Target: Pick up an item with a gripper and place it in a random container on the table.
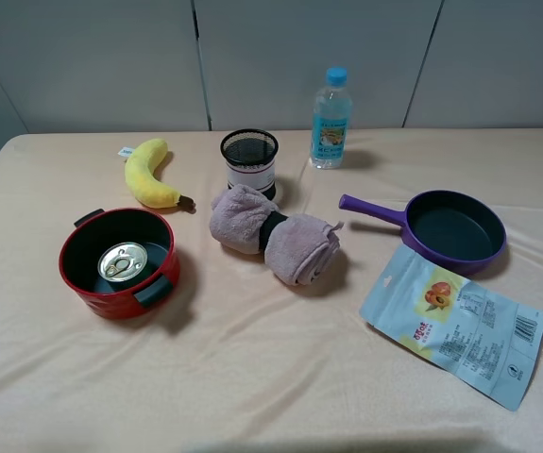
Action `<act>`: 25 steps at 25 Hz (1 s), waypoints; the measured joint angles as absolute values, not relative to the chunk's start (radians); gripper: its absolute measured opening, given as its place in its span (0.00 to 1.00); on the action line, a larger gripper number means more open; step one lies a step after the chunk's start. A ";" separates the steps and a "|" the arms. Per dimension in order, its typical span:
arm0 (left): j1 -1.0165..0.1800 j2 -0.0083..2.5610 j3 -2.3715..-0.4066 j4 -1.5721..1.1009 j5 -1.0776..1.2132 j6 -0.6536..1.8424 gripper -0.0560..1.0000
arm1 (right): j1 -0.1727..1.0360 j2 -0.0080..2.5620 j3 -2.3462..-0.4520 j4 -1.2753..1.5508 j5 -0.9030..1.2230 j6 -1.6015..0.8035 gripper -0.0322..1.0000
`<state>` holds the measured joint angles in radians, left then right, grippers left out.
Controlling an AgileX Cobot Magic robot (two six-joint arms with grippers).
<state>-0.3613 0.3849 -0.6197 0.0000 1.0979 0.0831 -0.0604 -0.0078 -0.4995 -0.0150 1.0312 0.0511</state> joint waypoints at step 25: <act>-0.032 -0.004 -0.497 -0.034 1.058 0.090 0.99 | -0.060 -0.008 -0.500 -0.015 1.031 0.051 0.70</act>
